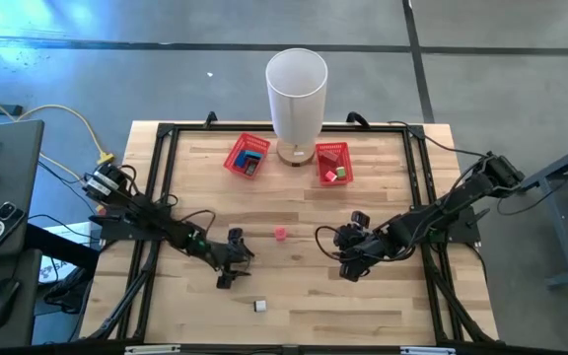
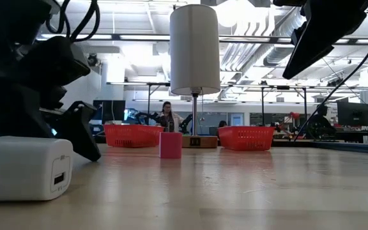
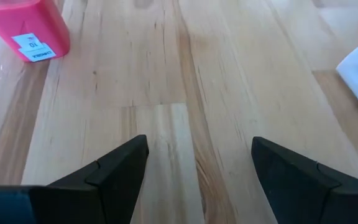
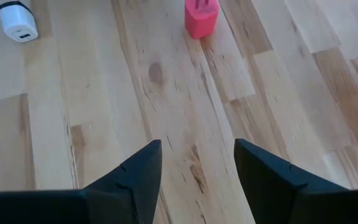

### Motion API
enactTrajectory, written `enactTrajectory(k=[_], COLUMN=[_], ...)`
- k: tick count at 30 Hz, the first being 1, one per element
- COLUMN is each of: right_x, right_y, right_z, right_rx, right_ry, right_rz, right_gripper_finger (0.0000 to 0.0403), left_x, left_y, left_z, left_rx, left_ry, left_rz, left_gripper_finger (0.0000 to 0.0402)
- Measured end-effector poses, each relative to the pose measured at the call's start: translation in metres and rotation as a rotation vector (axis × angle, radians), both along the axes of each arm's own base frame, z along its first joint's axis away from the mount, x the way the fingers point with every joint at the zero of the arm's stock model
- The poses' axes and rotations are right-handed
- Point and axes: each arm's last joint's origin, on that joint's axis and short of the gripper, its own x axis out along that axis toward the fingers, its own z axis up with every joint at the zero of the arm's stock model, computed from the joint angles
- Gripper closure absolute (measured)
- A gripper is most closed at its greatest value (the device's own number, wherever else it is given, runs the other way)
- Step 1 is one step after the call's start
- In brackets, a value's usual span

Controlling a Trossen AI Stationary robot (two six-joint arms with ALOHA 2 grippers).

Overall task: Sort adapters and digital timers
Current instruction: Put the pink charger adapter into the right red bin

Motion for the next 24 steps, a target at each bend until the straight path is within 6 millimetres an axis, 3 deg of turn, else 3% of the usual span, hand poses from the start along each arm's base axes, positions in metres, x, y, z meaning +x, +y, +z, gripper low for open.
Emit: enactTrajectory(k=[11, 17, 24], right_x=[0.001, 0.001, 0.005], right_y=[-0.002, -0.003, -0.001], right_z=[0.001, 0.001, 0.0], right_rx=[-0.049, -0.078, -0.087], right_ry=[-0.027, -0.043, -0.056], right_rz=[-0.031, -0.05, -0.036], right_gripper_finger=[0.0214, 0.0214, 0.0214], left_x=[-0.004, -0.003, 0.01], left_y=[-0.01, -0.01, -0.004], left_z=[0.0, -0.014, -0.027], left_rx=[-0.036, 0.078, 0.075], left_ry=[-0.047, -0.059, -0.176], left_rz=[-0.032, 0.054, 0.153], left_gripper_finger=[0.012, 0.012, 0.012])
